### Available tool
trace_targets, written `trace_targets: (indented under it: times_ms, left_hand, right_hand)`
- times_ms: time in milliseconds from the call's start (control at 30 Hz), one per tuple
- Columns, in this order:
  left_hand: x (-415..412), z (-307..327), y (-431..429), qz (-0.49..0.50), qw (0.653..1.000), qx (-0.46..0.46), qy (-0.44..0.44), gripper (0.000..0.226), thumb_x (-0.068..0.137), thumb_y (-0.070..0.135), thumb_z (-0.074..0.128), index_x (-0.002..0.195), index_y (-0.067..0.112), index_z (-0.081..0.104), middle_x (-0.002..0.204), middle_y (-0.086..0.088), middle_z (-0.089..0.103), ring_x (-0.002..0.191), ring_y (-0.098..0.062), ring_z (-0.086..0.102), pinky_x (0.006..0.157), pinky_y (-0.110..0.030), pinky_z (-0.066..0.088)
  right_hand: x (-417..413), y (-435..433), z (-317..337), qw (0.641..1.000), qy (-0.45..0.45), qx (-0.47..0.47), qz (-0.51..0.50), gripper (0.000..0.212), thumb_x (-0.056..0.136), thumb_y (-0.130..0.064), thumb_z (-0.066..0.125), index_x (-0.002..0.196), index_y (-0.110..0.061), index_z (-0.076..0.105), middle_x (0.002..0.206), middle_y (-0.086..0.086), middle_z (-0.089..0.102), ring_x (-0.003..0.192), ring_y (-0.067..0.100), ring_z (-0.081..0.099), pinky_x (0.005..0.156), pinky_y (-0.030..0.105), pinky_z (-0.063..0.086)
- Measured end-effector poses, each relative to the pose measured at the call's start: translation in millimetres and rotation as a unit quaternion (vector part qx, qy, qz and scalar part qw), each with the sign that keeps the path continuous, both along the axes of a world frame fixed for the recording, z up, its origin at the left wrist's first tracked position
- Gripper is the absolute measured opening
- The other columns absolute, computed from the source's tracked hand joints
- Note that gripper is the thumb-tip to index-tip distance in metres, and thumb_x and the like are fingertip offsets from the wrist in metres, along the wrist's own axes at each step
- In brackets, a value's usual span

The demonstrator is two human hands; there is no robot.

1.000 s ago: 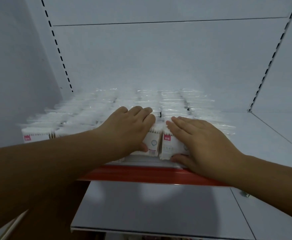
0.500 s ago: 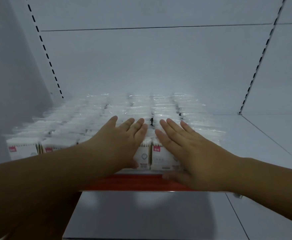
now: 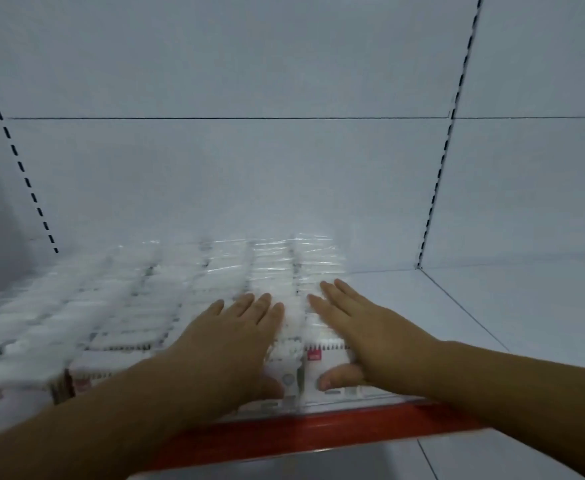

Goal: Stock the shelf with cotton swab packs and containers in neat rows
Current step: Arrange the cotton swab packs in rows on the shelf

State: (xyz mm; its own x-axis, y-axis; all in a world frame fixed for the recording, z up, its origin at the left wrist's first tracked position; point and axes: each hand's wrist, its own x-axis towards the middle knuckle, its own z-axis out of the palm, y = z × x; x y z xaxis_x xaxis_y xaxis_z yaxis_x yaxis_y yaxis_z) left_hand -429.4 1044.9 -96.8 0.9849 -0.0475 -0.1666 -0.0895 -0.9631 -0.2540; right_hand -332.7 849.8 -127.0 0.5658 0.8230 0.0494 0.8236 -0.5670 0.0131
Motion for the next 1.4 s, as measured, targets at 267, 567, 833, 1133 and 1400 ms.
trace_targets:
  times_ms: [267,567,833,1133,1400]
  left_hand:
    - [39.4,79.6,-62.6,0.038,0.998,0.051,-0.001,0.098,0.06,0.092,0.014,0.144,0.041,0.028,0.148,0.015,0.04,0.132,-0.011,0.042,0.106,-0.032,0.037]
    - [210.8,125.6,-385.1,-0.115,0.978,-0.136,-0.108,0.072,0.094,0.064,0.023,0.153,0.023,0.014,0.162,0.001,0.007,0.149,-0.019,0.001,0.12,-0.043,0.004]
    - [268.0,111.7,-626.3,-0.255,0.95,-0.162,-0.082,0.074,0.094,0.064,0.023,0.154,0.027,0.0,0.162,-0.001,-0.003,0.149,-0.02,-0.006,0.119,-0.046,0.003]
    - [373.2,88.5,-837.4,-0.357,0.917,-0.175,-0.023,0.072,0.096,0.061,0.03,0.153,0.019,0.015,0.16,-0.006,0.017,0.145,-0.023,0.02,0.116,-0.038,0.018]
    - [535.5,96.0,-964.6,-0.349,0.92,-0.176,-0.018,0.059,0.095,0.052,0.046,0.139,0.013,0.048,0.146,-0.006,0.044,0.13,-0.021,0.044,0.105,-0.031,0.034]
  right_hand:
    - [31.7,-101.6,45.7,0.994,0.04,0.1,-0.022,0.084,0.085,-0.074,0.034,0.152,-0.032,0.007,0.16,-0.006,-0.009,0.145,0.009,-0.014,0.118,0.044,-0.002]
    - [95.9,-424.9,118.5,0.925,-0.119,-0.004,-0.36,0.076,0.091,-0.06,0.043,0.152,-0.025,0.013,0.16,0.005,0.004,0.147,0.023,-0.001,0.117,0.047,0.012]
    - [40.8,-690.8,109.6,0.848,-0.077,-0.035,-0.524,0.074,0.091,-0.053,0.051,0.151,-0.028,0.016,0.159,0.005,0.011,0.145,0.025,0.015,0.114,0.045,0.024]
    - [80.0,-862.7,87.1,0.813,-0.069,-0.067,-0.574,0.067,0.087,-0.034,0.056,0.147,-0.03,0.026,0.149,-0.001,0.034,0.129,0.022,0.041,0.104,0.038,0.041]
    - [221.3,-981.3,102.2,0.81,-0.046,-0.045,-0.583,0.047,0.089,-0.042,0.05,0.135,-0.031,0.044,0.123,0.0,0.058,0.105,0.017,0.054,0.083,0.024,0.04]
